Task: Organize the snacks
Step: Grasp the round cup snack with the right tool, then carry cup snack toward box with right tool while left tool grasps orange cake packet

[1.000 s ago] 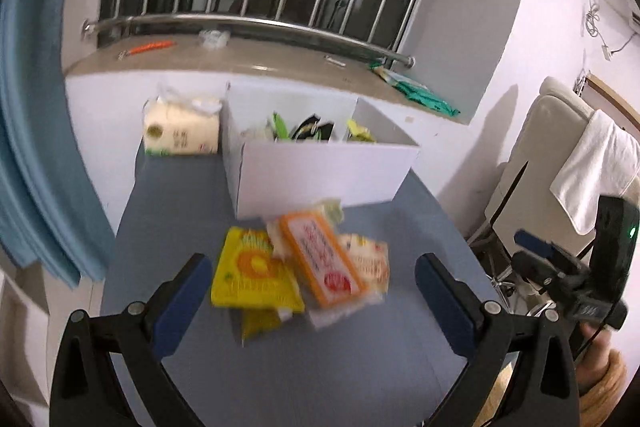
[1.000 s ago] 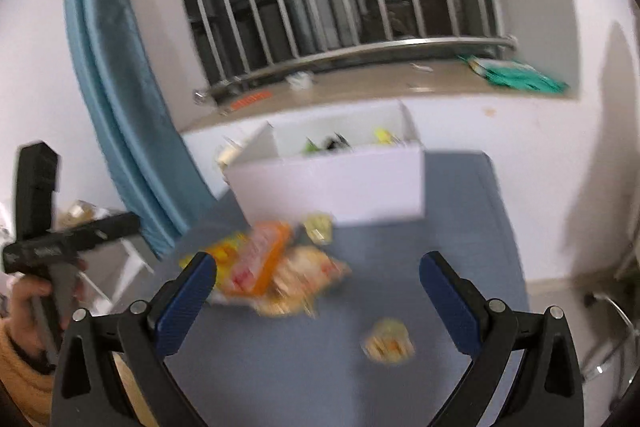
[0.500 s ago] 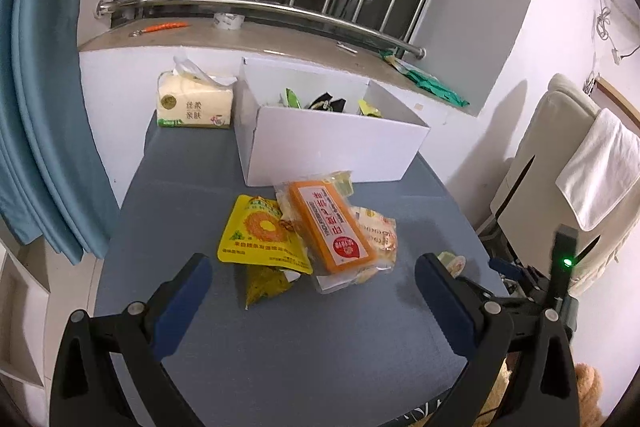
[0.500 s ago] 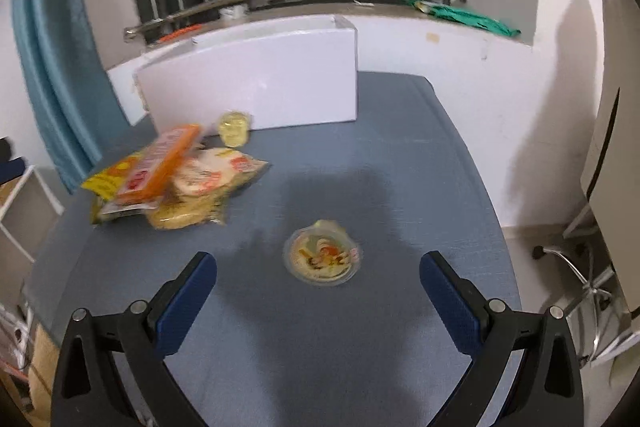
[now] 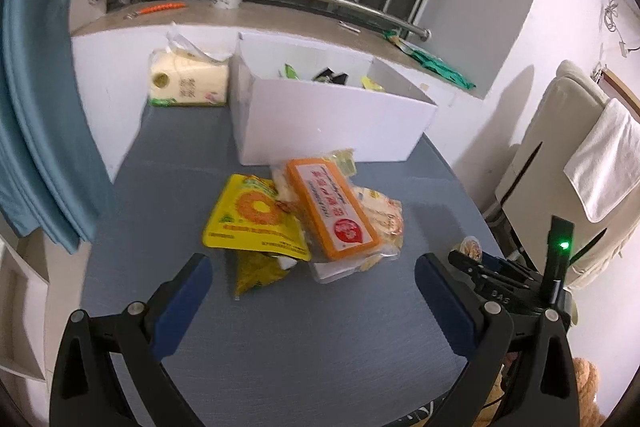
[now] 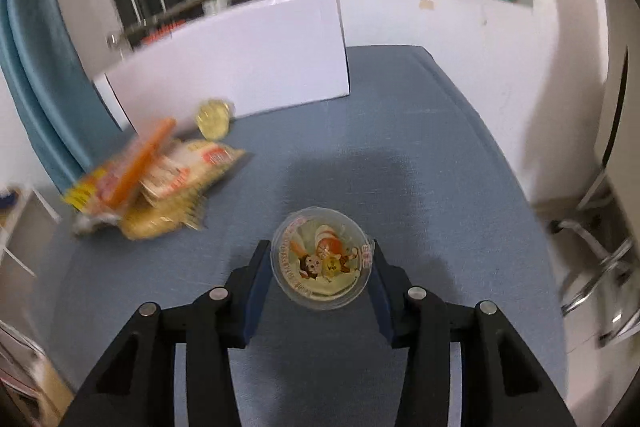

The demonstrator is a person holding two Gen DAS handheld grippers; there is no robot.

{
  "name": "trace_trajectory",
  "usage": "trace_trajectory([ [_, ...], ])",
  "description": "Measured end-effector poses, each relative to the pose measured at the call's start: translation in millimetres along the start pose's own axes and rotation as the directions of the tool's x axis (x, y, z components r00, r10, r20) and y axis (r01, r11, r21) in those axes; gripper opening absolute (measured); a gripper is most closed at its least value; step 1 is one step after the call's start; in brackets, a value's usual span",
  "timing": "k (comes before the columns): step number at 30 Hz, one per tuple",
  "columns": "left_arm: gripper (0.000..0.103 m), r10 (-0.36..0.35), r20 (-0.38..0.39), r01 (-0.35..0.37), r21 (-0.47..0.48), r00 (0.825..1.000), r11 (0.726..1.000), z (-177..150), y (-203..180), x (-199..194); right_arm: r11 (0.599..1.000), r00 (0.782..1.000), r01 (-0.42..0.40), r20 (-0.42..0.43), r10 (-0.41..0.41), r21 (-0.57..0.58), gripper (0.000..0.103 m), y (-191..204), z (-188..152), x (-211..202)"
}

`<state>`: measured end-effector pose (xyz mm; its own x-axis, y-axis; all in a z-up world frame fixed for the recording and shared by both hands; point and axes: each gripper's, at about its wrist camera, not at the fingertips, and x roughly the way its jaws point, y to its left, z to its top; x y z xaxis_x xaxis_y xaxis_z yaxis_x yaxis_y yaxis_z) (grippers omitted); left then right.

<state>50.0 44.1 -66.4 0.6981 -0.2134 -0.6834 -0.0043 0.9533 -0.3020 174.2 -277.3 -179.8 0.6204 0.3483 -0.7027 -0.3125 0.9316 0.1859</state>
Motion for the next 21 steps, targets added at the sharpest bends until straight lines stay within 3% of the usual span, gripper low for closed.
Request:
trace_trajectory([
  [8,0.103,0.002,-0.089,0.001,0.029,0.996,1.000,20,-26,53,0.998,0.996,-0.067,0.067,0.065,0.022,0.048,-3,-4,-41],
  [14,0.103,0.089,-0.166,-0.090,0.006,0.982,0.996,47,-35,109,0.996,0.990,-0.090,0.107,0.088,0.014,0.048,0,1,-59],
  [19,0.102,0.173,-0.226,-0.176,0.006,0.959,0.984,52,-34,147,0.995,0.988,-0.096,0.117,0.096,-0.004,0.048,4,3,-63],
  [21,0.095,0.214,-0.207,-0.207,0.056,0.955,0.977,49,-39,153,0.995,0.988,-0.098,0.119,0.099,-0.013,0.048,7,3,-65],
])
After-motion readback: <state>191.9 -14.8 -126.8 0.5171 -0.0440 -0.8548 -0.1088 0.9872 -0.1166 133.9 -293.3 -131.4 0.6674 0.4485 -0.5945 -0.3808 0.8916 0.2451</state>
